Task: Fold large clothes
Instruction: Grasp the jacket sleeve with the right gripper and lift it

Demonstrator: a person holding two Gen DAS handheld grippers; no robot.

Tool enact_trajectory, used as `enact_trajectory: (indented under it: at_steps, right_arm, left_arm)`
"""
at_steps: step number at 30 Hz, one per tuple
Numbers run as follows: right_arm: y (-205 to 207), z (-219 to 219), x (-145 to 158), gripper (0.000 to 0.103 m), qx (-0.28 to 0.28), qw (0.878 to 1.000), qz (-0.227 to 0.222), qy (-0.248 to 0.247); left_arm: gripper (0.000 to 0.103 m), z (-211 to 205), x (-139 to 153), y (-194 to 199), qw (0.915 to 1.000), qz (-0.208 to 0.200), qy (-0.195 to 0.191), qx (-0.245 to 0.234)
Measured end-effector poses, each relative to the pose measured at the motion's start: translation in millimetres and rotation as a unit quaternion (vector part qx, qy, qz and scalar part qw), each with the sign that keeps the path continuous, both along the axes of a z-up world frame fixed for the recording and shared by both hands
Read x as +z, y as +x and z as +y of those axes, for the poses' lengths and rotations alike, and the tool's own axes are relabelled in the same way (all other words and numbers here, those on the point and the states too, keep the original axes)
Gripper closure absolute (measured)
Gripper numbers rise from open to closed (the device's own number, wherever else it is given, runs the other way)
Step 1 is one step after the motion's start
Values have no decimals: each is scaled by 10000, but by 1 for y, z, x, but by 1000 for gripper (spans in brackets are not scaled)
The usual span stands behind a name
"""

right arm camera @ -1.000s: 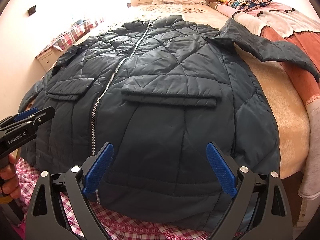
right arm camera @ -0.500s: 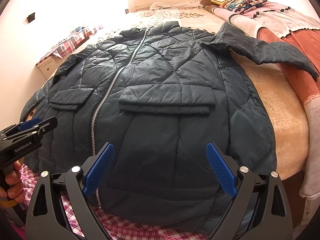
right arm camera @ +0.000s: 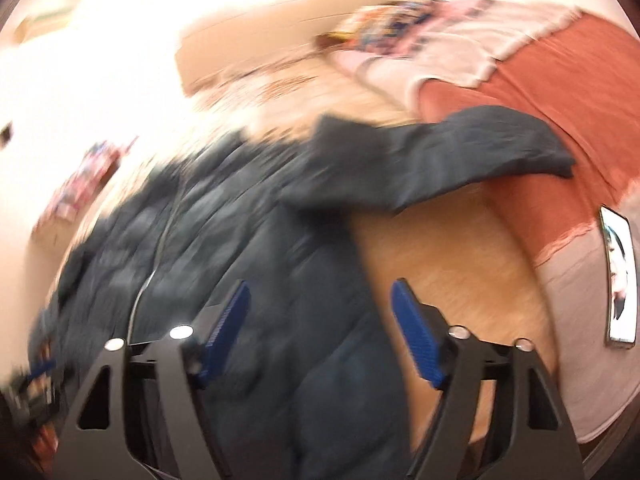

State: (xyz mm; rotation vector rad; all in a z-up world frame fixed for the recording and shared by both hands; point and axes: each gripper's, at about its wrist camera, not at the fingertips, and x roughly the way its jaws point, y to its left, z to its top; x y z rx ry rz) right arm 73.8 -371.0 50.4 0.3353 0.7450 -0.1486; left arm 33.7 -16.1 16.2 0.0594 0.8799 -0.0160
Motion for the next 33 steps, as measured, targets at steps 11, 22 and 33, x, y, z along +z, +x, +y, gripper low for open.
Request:
enact_trajectory:
  at_steps: [11, 22, 33]
  right_arm:
    - [36, -161, -16, 37, -2002, 9664, -178, 1600]
    - [57, -208, -32, 92, -2668, 9395, -186, 2140]
    - [86, -64, 110, 96, -901, 9826, -1610, 221]
  left_arm:
    - [38, -22, 4, 36, 9997, 26, 131, -180]
    - [38, -21, -17, 52, 9995, 258, -63, -191]
    - [38, 30, -4, 42, 9990, -166, -369, 214]
